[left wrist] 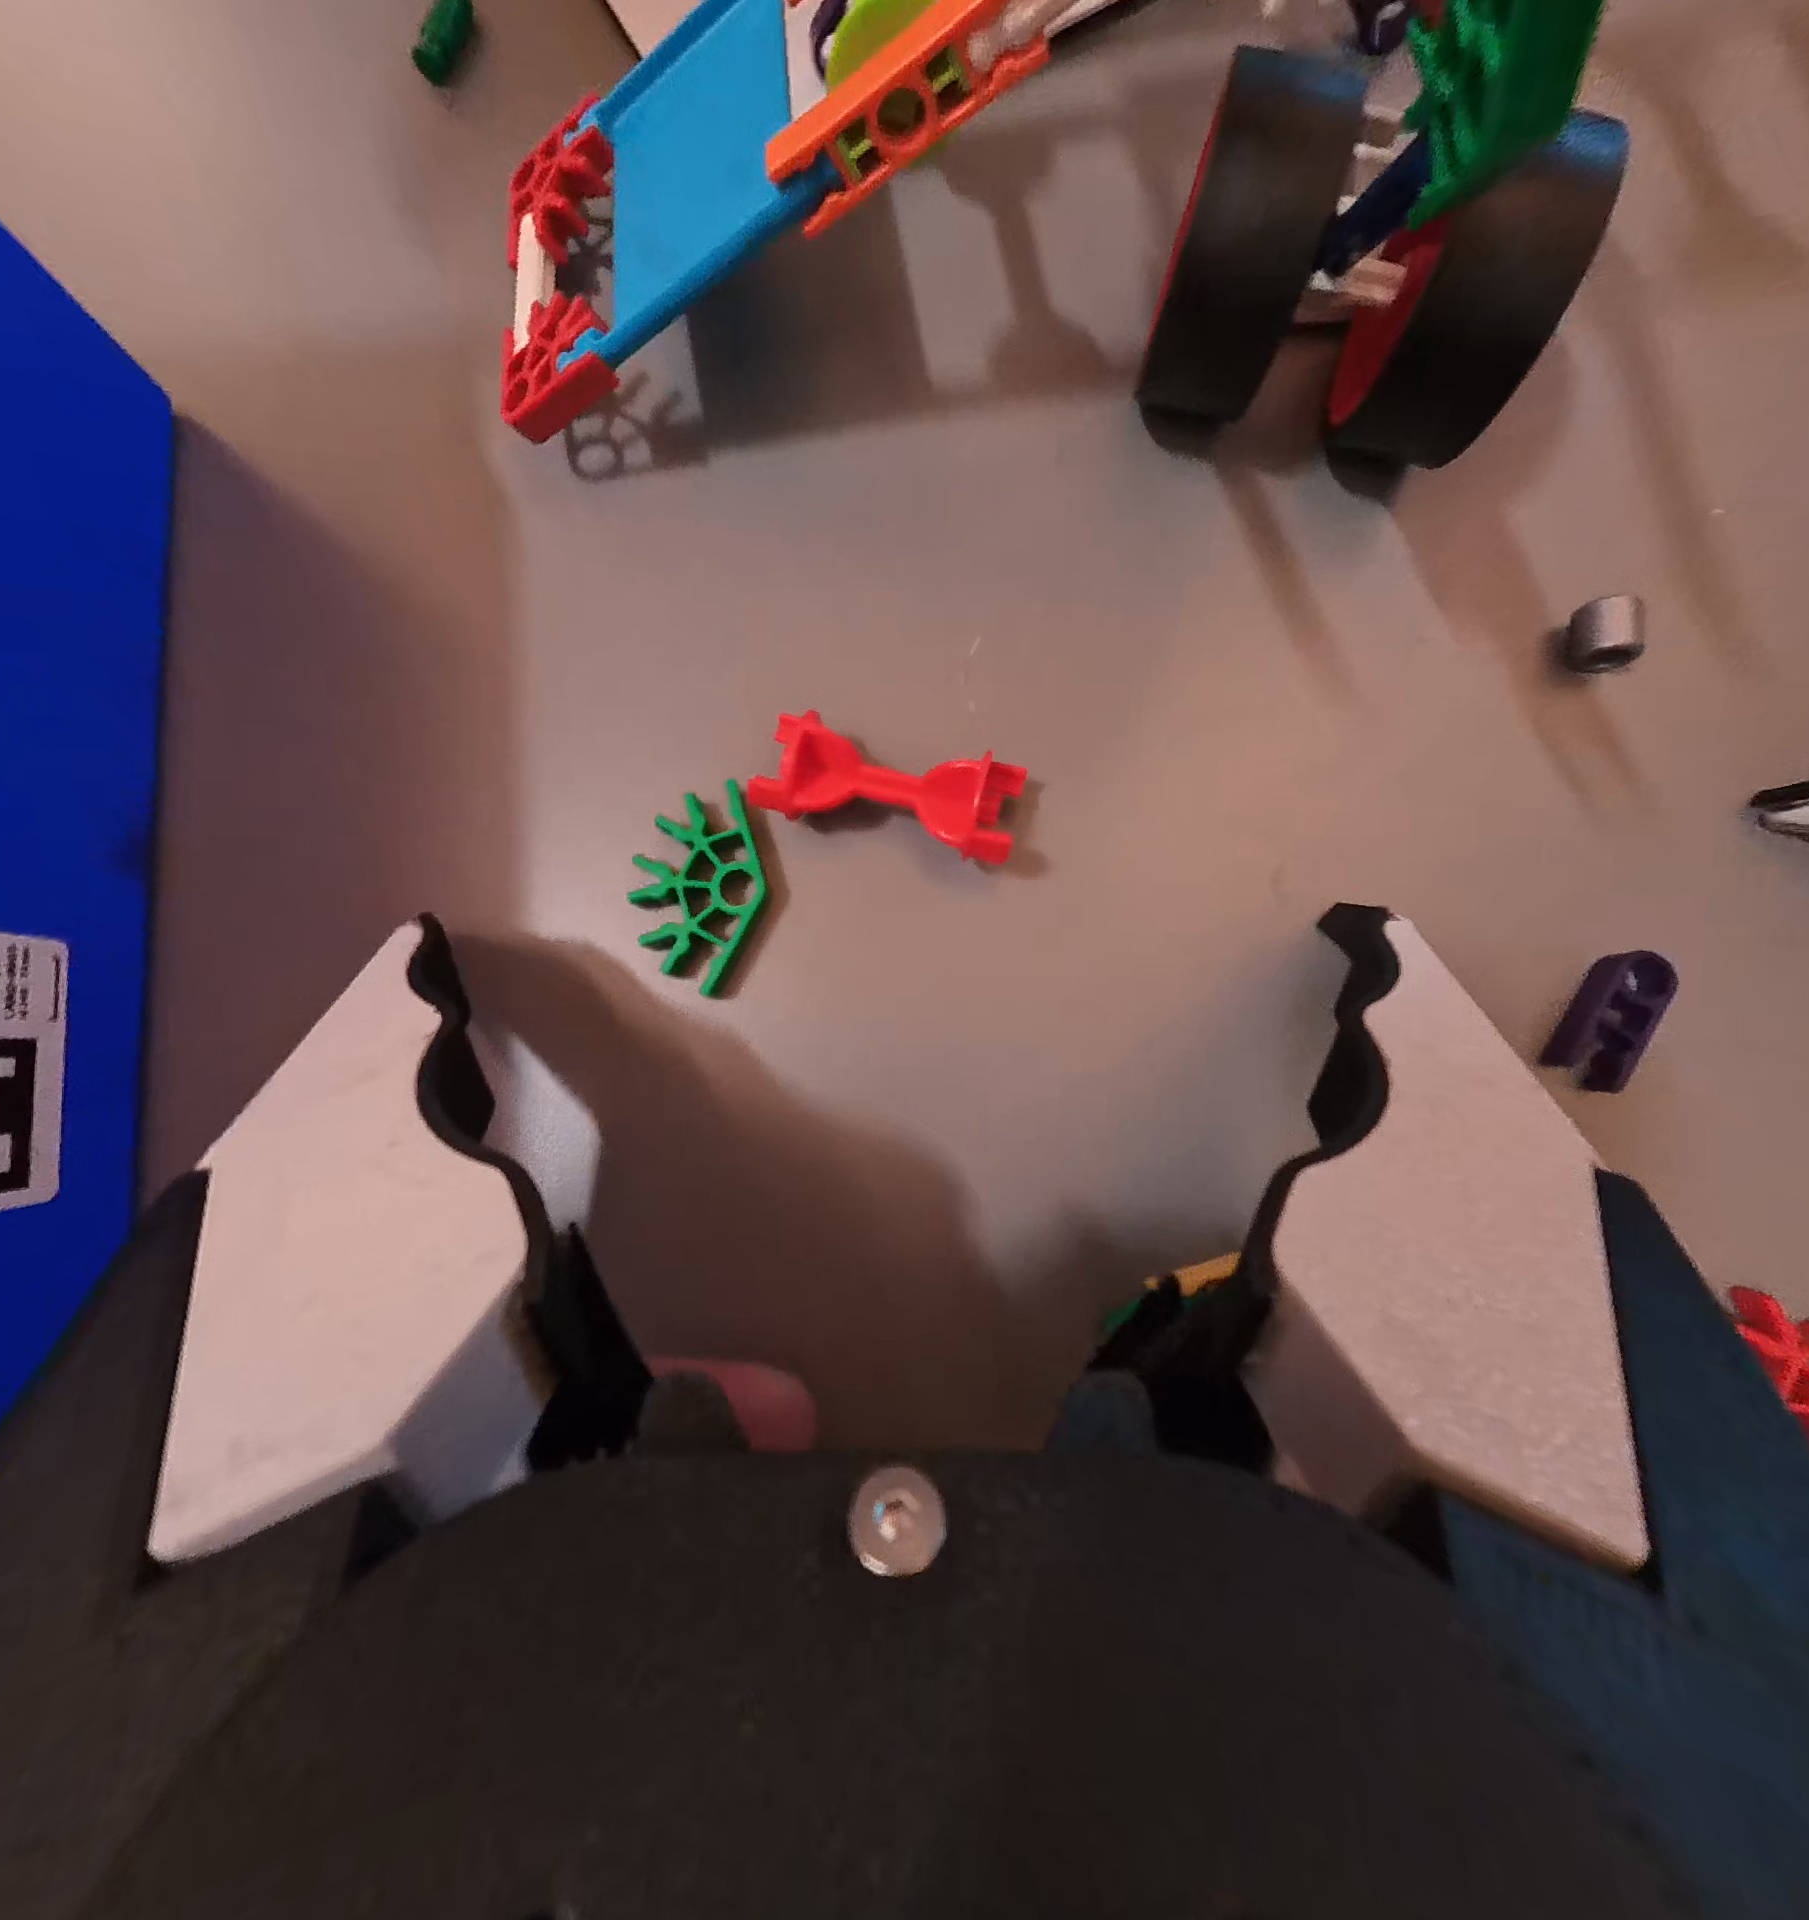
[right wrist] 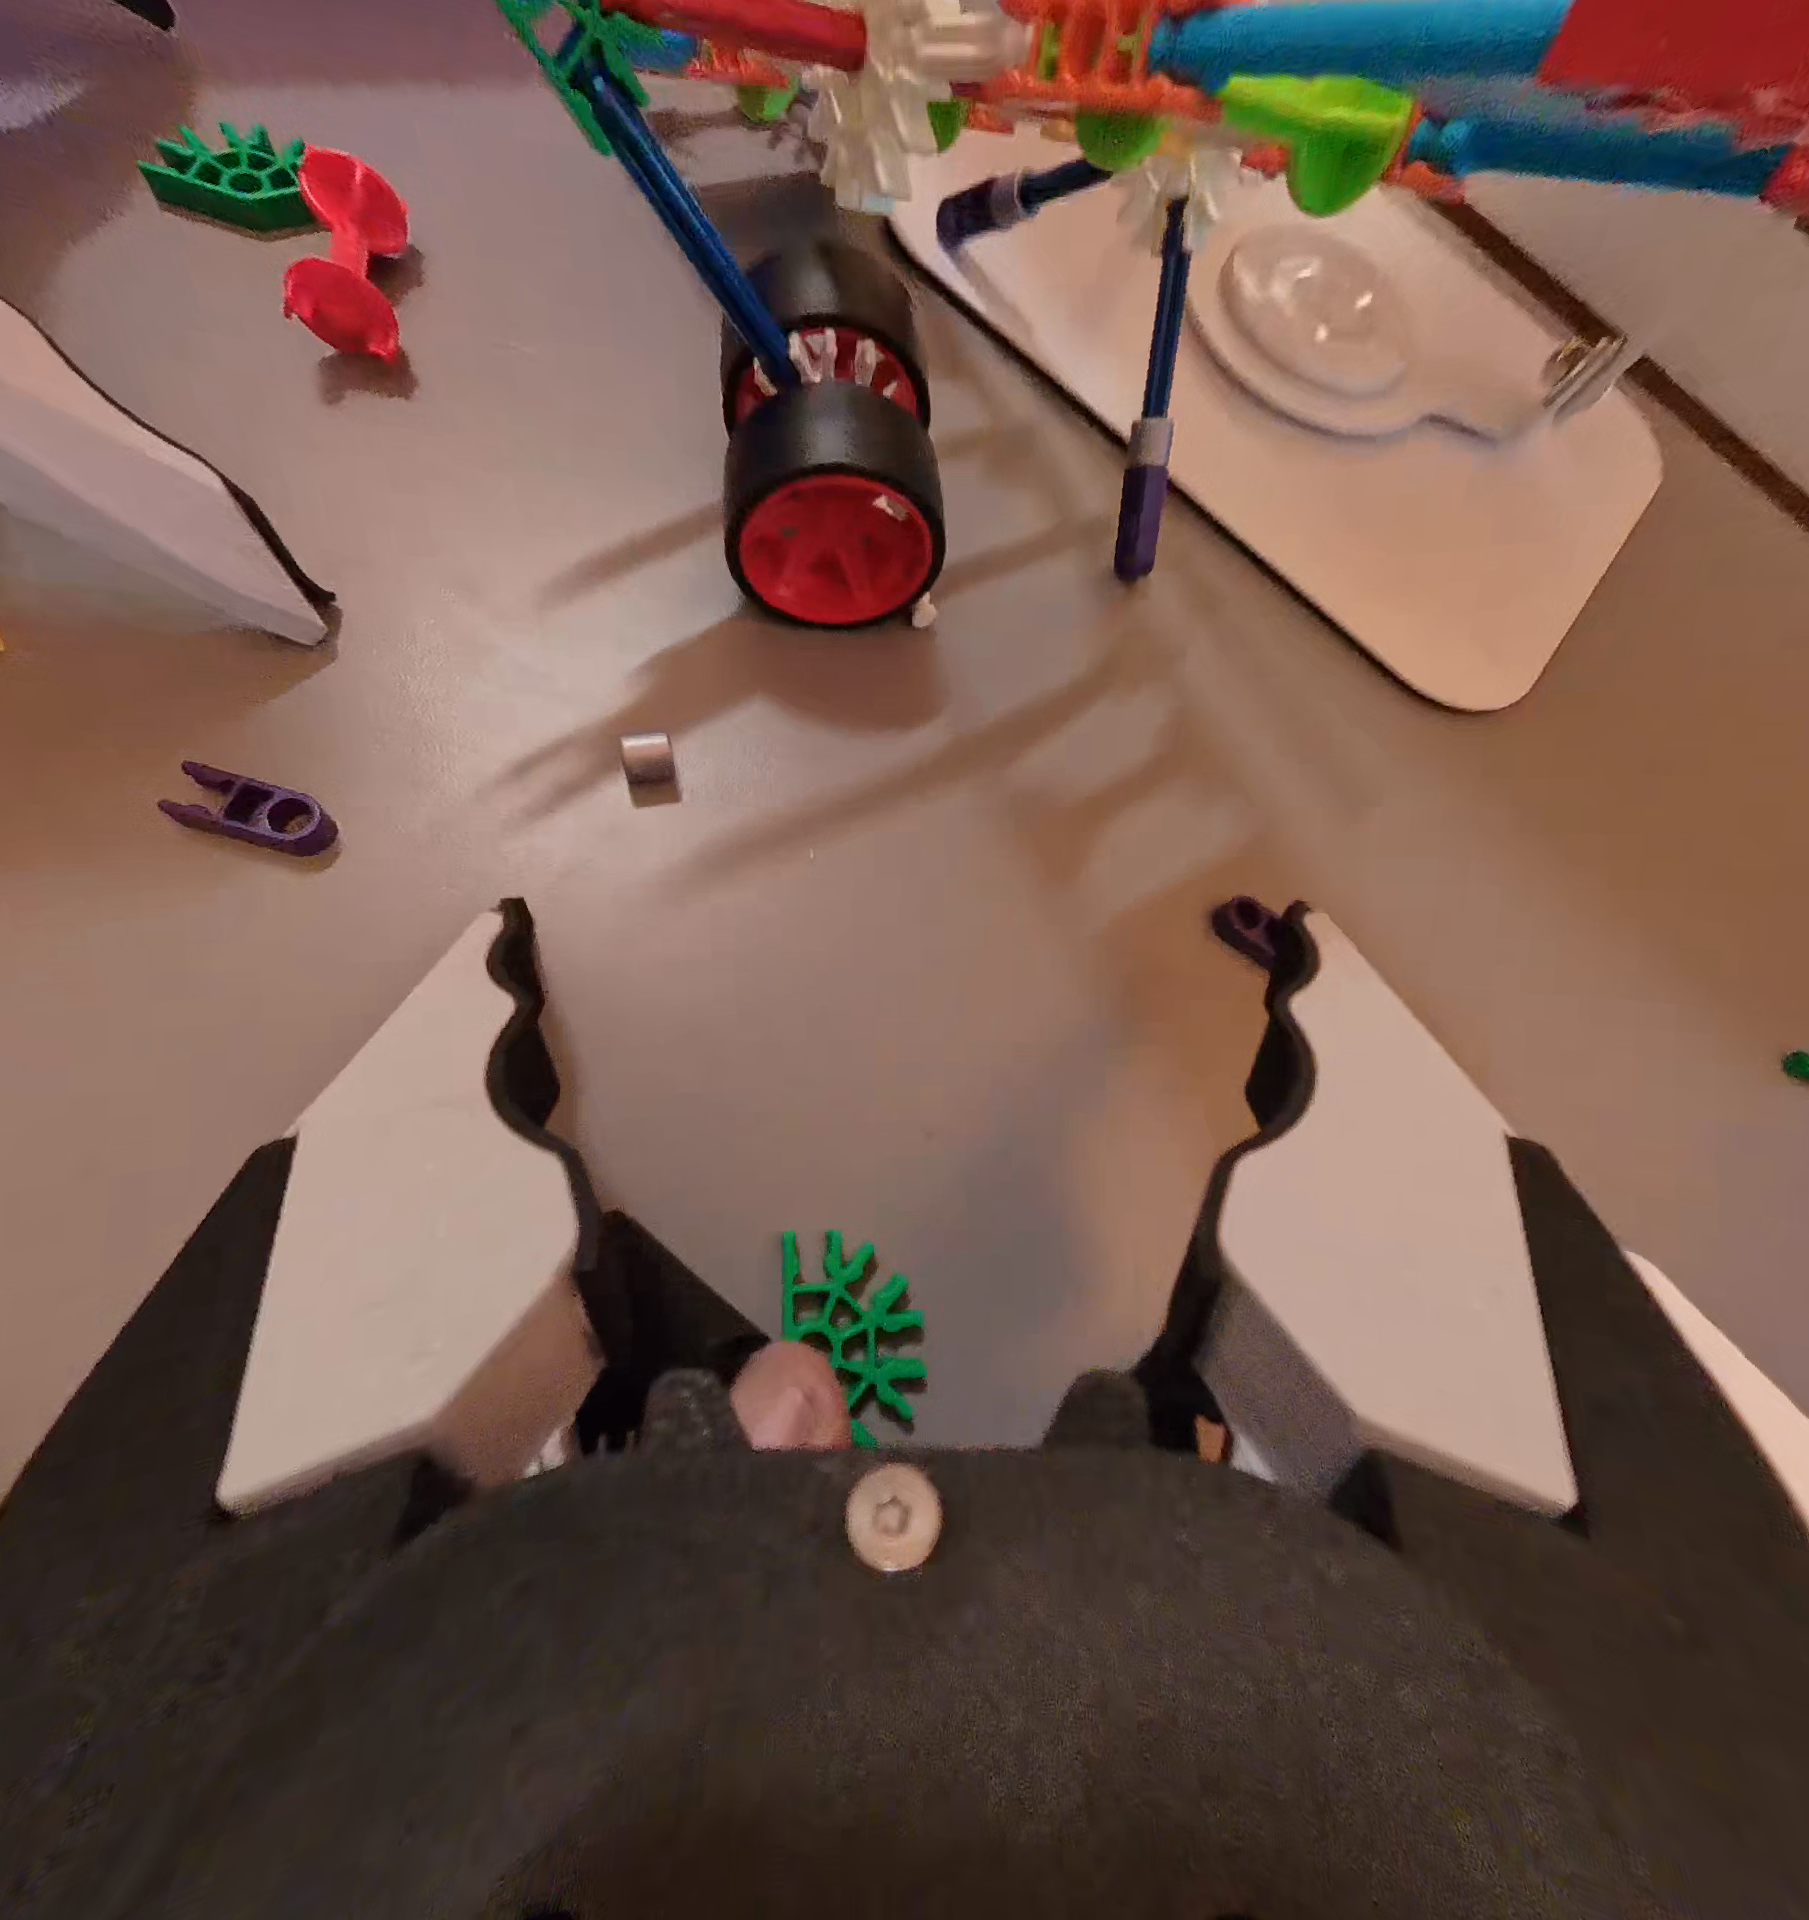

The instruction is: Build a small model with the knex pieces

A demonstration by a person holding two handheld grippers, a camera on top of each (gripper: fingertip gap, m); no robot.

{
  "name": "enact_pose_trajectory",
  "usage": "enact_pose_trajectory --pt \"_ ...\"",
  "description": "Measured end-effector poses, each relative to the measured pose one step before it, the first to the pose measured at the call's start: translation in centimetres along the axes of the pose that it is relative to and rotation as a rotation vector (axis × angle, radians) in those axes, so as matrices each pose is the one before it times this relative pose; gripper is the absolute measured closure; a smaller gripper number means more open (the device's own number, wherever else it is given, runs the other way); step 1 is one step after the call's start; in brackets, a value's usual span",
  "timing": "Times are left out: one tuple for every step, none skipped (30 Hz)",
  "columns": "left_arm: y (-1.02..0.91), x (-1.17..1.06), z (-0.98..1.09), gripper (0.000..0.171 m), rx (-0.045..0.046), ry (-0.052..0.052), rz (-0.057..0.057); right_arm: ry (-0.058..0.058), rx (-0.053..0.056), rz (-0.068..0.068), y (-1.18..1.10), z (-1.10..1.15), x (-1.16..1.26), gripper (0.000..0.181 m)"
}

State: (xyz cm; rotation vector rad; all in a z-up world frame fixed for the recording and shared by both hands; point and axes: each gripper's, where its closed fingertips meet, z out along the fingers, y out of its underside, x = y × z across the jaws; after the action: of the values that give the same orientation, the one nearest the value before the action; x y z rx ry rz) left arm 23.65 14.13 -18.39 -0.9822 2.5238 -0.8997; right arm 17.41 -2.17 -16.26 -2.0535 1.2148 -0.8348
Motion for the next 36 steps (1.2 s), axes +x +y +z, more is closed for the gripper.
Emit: enact_pose_trajectory --pt "-0.011 -0.022 -0.019 0.014 -0.00258 -0.0028 0.0004 0.0259 0.0057 0.0018 -0.073 0.061 0.309 0.035" --pt "0.063 -0.036 0.074 0.013 -0.00581 0.005 -0.01 0.0264 -0.0086 0.0156 0.008 0.116 0.317 0.027" --pt "0.103 0.037 0.108 0.013 -0.00683 0.0128 -0.0118 -0.0015 -0.0068 -0.0019 -0.061 0.004 -0.165 0.031" --pt "-0.021 -0.038 0.015 0.013 -0.0024 0.0028 0.0038 -0.0048 -0.0008 -0.018 -0.162 -0.029 -0.222 0.034" --pt "0.019 -0.002 0.014 0.013 -0.00683 0.0039 0.0057 -0.0149 0.0113 -0.0111 -0.169 0.03 -0.332 0.04" --pt "0.0 -0.007 0.018 0.013 -0.00751 0.0044 0.0051 -0.0186 -0.0007 -0.01 -0.12 0.041 -0.311 0.046" --pt "-0.029 -0.015 0.035 0.013 -0.003 0.0038 0.004 -0.0095 -0.0126 -0.002 -0.012 0.063 -0.102 0.047" --pt "-0.029 -0.022 0.016 0.013 0.00173 0.0015 0.003 -0.0061 -0.003 0.0133 -0.001 0.175 0.047 0.049" --pt "-0.066 -0.06 0.026 0.013 0.0036 -0.003 -0.0016 -0.0129 -0.0064 0.0231 0.107 0.157 -0.045 0.051" --pt "-0.158 -0.052 0.102 0.013 0.01466 -0.0038 -0.0051 -0.0215 0.0049 0.0176 0.047 0.171 -0.169 0.053" --pt "-0.095 0.045 0.051 0.013 0.01155 0.0041 0.0042 -0.0071 -0.0025 0.0155 0.093 0.123 0.065 0.05" --pt "-0.01 0.023 -0.013 0.013 0.0018 0.0045 0.0058 -0.0078 -0.0072 0.013 0.097 0.063 0.014 0.05" --pt "0.056 0.009 -0.035 0.013 -0.00234 0.0039 0.0028 -0.0033 -0.0077 0.0109 0.077 0.066 0.07 0.048" --pt "0.02 0.015 -0.036 0.013 0.00112 0.0034 0.0072 0.0055 -0.012 0.0156 0.123 0.06 0.225 0.043" --pt "0.009 0.002 0.004 0.013 0.00593 0.0031 0.0019 0.0074 -0.0109 0.0201 0.154 0.122 0.253 0.037" --pt "0.041 0.014 -0.051 0.013 0.00589 0.0002 0.002 0.0001 -0.0141 0.0212 0.178 0.154 0.211 0.031" --pt "0.019 0.064 -0.053 0.013 0.00939 -0.0009 0.0031 -0.0156 -0.0233 0.0253 0.28 0.226 0.058 0.027" --pt "-0.007 0.03 -0.056 0.013 0.0088 -0.0027 0.002 -0.0388 -0.0308 0.0291 0.349 0.284 -0.159 0.027" --pt "0.113 0.12 -0.038 0.013 -0.00688 0.0087 0.0033 -0.0118 -0.0152 0.0176 0.015 0.239 0.296 0.027" --pt "0.06 -0.054 -0.038 0.013 -0.00527 -0.0019 -0.0044 0.007 -0.0029 0.0182 -0.049 0.127 0.423 0.026" --pt "0.017 0.007 -0.02 0.013 0.00101 -0.0025 -0.0036 0.0053 -0.0012 0.007 0.015 0.017 0.19 0.026" --pt "0.025 -0.005 -0.074 0.014 -0.00046 -0.006 -0.0037 0.0014 0.0002 0.0002 0.004 -0.005 0.015 0.026" --pt "0.001 0.069 -0.127 0.016 -0.0019 -0.0056 -0.0015 0.0001 0.0 0.0 -0.001 0.0 0.001 0.026" --pt "-0.135 0.322 -0.052 0.021 0.0177 0.0023 0.0058 0.0 0.0 0.0 0.006 0.008 0.0 0.026" --pt "-0.18 0.338 -0.033 0.022 0.01703 -0.0011 0.0187 0.0 0.0001 0.0 0.006 -0.006 -0.003 0.026" --pt "-0.051 0.262 0.004 0.021 0.00013 -0.0009 0.0048 0.0 0.0 0.0 0.007 0.007 0.0 0.026" --pt "0.064 0.308 0.044 0.022 -0.00749 0.0088 -0.0069 0.0 0.0 0.0 -0.002 0.002 -0.01 0.026" --pt "0.052 0.117 -0.008 0.021 -0.00539 -0.0021 -0.0051 0.0 0.0 0.0 0.0 0.0 0.0 0.026" --pt "0.052 0.117 -0.076 0.023 -0.0026 -0.0005 -0.0051 0.0 0.0 0.0 0.0 0.0 0.0 0.026" --pt "0.054 0.247 -0.068 0.026 0.00247 0.0057 -0.0015 0.0 0.0 0.0 0.006 0.008 0.0 0.026" --pt "0.023 0.239 -0.039 0.02 0.00813 -0.0044 0.0178 0.0 0.0 0.0 0.0 0.0 0.0 0.026" --pt "-0.068 0.587 -0.057 0.014 0.01388 0.0076 0.0366 0.0 0.0 0.0 -0.001 0.0 0.0 0.026" --pt "-0.057 0.728 -0.037 0.014 0.01116 0.0178 0.0258 0.0 0.0 0.0 0.0 0.0 0.0 0.026" --pt "0.016 0.504 0.019 0.013 0.00156 0.0192 0.009 0.0 0.0 0.0 -0.001 0.0 0.0 0.026" --pt "0.19 -0.263 0.001 0.013 -0.01144 0.0039 -0.0153 0.0 0.0 0.0 0.0 0.0 0.0 0.026" --pt "0.083 -0.174 -0.021 0.012 -0.00281 0.0094 0.0087 0.0 0.0 0.0 -0.007 0.006 0.003 0.026"
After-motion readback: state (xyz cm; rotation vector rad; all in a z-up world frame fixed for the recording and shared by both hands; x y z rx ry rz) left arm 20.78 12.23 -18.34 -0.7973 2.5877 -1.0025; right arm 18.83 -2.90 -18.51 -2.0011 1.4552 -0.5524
